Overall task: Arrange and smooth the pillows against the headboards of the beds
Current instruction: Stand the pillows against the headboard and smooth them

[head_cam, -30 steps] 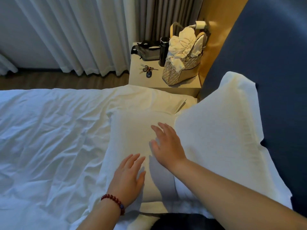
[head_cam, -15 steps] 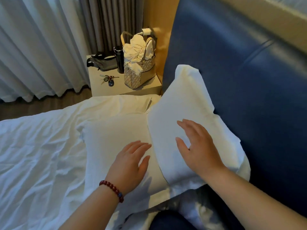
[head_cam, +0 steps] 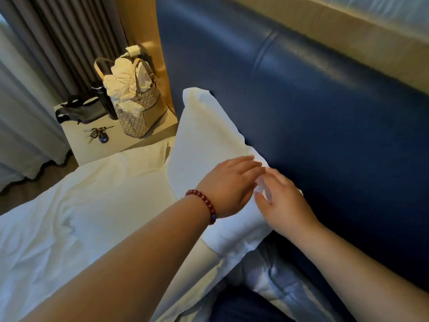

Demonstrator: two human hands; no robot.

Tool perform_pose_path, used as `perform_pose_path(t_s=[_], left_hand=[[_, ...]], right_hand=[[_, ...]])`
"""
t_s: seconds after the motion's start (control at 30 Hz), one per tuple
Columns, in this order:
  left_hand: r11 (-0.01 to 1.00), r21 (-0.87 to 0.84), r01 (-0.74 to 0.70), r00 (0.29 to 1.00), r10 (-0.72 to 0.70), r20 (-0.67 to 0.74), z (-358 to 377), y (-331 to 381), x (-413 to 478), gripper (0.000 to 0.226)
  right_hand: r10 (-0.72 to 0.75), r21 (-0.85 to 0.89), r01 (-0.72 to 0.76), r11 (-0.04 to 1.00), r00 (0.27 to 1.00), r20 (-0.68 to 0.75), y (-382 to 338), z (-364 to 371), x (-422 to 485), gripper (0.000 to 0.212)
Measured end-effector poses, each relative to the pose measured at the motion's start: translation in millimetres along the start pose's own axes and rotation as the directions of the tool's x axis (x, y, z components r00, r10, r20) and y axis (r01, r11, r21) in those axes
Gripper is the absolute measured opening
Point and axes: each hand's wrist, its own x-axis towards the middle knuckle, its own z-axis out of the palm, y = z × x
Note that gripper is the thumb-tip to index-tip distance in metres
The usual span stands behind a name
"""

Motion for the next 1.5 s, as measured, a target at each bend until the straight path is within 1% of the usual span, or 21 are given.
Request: perform_pose_path(t_s=[0.07, 0.17, 0.23, 0.3, 0.5, 0.57, 0.67, 0.7, 0.77, 0.83, 0.9, 0.97, 1.0, 1.03, 1.07, 1.13, 1.2, 1.23, 1.3, 1.4, 1.5], left_hand=[[0.997, 0.051, -0.050, 0.997, 0.047, 0.068, 7.1, -6.2, 21.6, 0.047], [0.982, 0.160, -0.102, 0.990, 0.084, 0.114, 17.9, -23.8, 30.3, 0.052], [0.966, 0.219, -0.139, 0.988, 0.122, 0.092, 19.4, -29.9, 28.3, 0.053], [0.959, 0.244, -0.144, 0.989, 0.133, 0.059, 19.8, -33.2, 26.2, 0.051], [0.951, 0.279, -0.133, 0.991, 0.137, 0.006, 22.1, -37.2, 19.1, 0.054], [0.952, 0.280, -0.121, 0.992, 0.126, 0.000, 22.4, -39.4, 15.0, 0.054], [0.953, 0.284, -0.108, 0.993, 0.116, -0.010, 21.9, -41.7, 8.2, 0.055], [0.952, 0.288, -0.107, 0.993, 0.115, -0.009, 21.6, -41.6, 7.0, 0.055], [0.950, 0.296, -0.098, 0.994, 0.106, -0.012, 20.4, -39.7, 7.2, 0.055], [0.950, 0.302, -0.083, 0.996, 0.089, -0.007, 18.3, -38.4, 9.2, 0.056], [0.950, 0.304, -0.075, 0.997, 0.080, -0.002, 17.0, -38.6, 10.3, 0.057], [0.950, 0.302, -0.080, 0.997, 0.082, 0.007, 17.5, -37.3, 10.3, 0.057], [0.951, 0.298, -0.081, 0.997, 0.083, 0.008, 17.9, -36.7, 10.1, 0.056], [0.953, 0.291, -0.083, 0.996, 0.085, 0.005, 18.3, -36.4, 9.7, 0.053], [0.956, 0.281, -0.084, 0.996, 0.087, 0.001, 18.3, -36.7, 9.0, 0.051], [0.962, 0.262, -0.083, 0.996, 0.088, -0.008, 17.4, -40.4, 7.7, 0.048], [0.965, 0.246, -0.096, 0.995, 0.101, -0.006, 17.1, -45.7, 7.4, 0.049], [0.965, 0.239, -0.110, 0.994, 0.113, 0.001, 18.1, -46.8, 7.4, 0.049], [0.968, 0.217, -0.129, 0.991, 0.131, 0.003, 20.8, -47.4, 8.7, 0.049], [0.982, 0.138, -0.132, 0.990, 0.137, -0.026, 19.5, -47.4, 15.7, 0.051], [0.953, 0.170, -0.250, 0.968, 0.249, 0.023, 12.5, -55.0, 30.6, 0.048]], right_hand=[[-0.008, 0.067, 0.009, 0.998, 1.000, -0.018, 2.8, -0.7, 1.0, 0.043], [-0.021, 0.061, 0.022, 0.998, 1.000, -0.013, 10.0, -2.0, -1.9, 0.053], [-0.011, 0.037, 0.011, 0.999, 1.000, 0.006, 15.0, -1.1, -6.2, 0.056], [-0.009, 0.040, 0.008, 0.999, 1.000, 0.019, 18.5, -1.9, -10.8, 0.052], [-0.054, -0.037, 0.053, 0.998, 0.998, -0.030, 19.1, -2.7, -13.3, 0.045], [-0.010, -0.022, 0.009, 1.000, 1.000, -0.023, 22.8, 0.8, -18.7, 0.046], [0.117, 0.121, -0.123, 0.985, 0.992, 0.054, 37.1, 4.1, -36.0, 0.057], [0.128, 0.161, -0.132, 0.978, 0.991, 0.037, 41.7, 3.5, -43.3, 0.059], [0.094, 0.188, -0.080, 0.979, 0.993, -0.066, 45.4, -3.5, -55.5, 0.055], [0.014, 0.167, 0.021, 0.986, 0.978, -0.206, 44.6, -11.1, -64.1, 0.050], [-0.097, 0.100, 0.137, 0.985, 0.939, -0.330, 37.7, -16.7, -63.6, 0.045], [-0.199, 0.053, 0.234, 0.971, 0.911, -0.362, 25.6, -19.9, -51.7, 0.043], [-0.226, 0.039, 0.254, 0.966, 0.912, -0.341, 18.8, -19.7, -42.3, 0.043], [-0.221, 0.036, 0.242, 0.970, 0.931, -0.290, 10.8, -19.2, -32.1, 0.045], [-0.188, 0.042, 0.201, 0.979, 0.960, -0.207, 3.1, -17.3, -22.2, 0.049], [-0.066, 0.064, 0.066, 0.996, 0.998, -0.010, -4.0, -8.5, -6.4, 0.062], [0.075, 0.047, -0.081, 0.996, 0.991, 0.115, 1.4, 2.3, -1.3, 0.078], [0.119, 0.044, -0.127, 0.991, 0.983, 0.143, 6.4, 4.4, -2.0, 0.082], [0.152, 0.071, -0.165, 0.984, 0.976, 0.156, 13.4, 1.9, -0.4, 0.081], [0.144, 0.106, -0.161, 0.981, 0.977, 0.158, 12.3, -4.8, 9.7, 0.084], [0.107, 0.042, -0.116, 0.992, 0.979, 0.174, 1.1, -7.9, 25.2, 0.089]])
